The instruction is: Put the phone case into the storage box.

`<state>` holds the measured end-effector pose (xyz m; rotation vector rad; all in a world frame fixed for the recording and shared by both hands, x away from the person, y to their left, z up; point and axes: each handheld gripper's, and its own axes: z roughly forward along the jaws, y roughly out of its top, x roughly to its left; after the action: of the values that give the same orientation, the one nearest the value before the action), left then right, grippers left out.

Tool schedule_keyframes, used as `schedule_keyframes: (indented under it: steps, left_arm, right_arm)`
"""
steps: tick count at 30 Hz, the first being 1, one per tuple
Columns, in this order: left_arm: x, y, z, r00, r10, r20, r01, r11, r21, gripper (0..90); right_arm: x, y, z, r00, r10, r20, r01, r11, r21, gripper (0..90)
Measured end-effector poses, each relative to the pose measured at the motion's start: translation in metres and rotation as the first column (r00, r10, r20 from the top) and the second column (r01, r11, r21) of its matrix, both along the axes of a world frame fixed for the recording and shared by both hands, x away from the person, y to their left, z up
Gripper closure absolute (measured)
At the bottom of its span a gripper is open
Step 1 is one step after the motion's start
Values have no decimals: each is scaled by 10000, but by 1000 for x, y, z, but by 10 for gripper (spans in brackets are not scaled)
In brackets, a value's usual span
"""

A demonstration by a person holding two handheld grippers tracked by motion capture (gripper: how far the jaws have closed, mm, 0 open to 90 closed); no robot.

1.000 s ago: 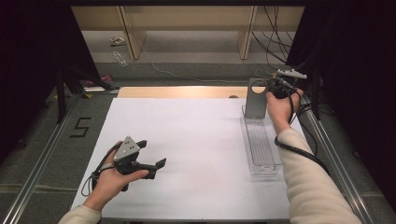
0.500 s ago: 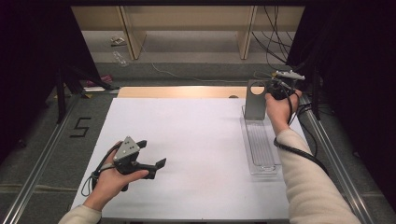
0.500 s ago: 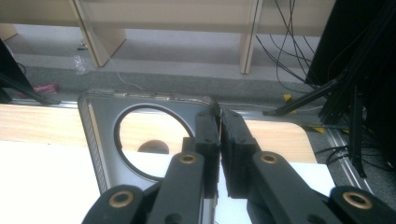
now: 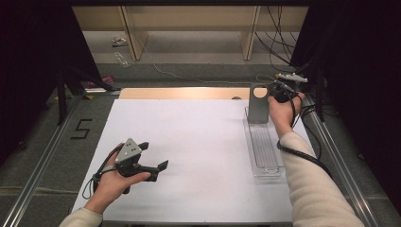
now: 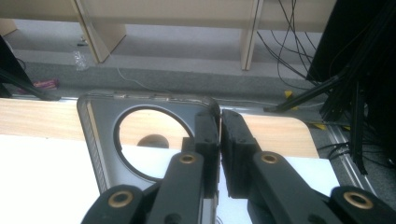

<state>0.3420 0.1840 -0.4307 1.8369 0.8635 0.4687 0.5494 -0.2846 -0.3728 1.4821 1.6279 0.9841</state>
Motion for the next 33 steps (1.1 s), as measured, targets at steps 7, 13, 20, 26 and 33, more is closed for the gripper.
schedule_keyframes:
  steps: [7, 13, 20, 26, 33]
  left_arm:
    - [0, 0, 0, 10000, -1, -12, 1, 10000, -2, 29]
    - [0, 0, 0, 10000, 1, -15, -1, 10000, -6, 29]
    - [0, 0, 0, 10000, 4, -6, -4, 10000, -1, 29]
    - [0, -1, -1, 10000, -8, -31, 8, 10000, -15, 29]
    - [0, -1, -1, 10000, -6, -35, 6, 10000, -15, 29]
  right_arm:
    - [0, -1, -2, 9999, 19, -113, -19, 10000, 33, 860]
    - [1, -1, -5, 9998, 29, -201, -27, 10000, 77, 857]
    - [1, -1, -8, 9997, 11, -243, -8, 9999, 111, 854]
    - [1, -3, -8, 9997, 15, -252, -11, 9999, 160, 839]
    - [2, -4, -8, 9998, -35, -221, 38, 9999, 148, 814]
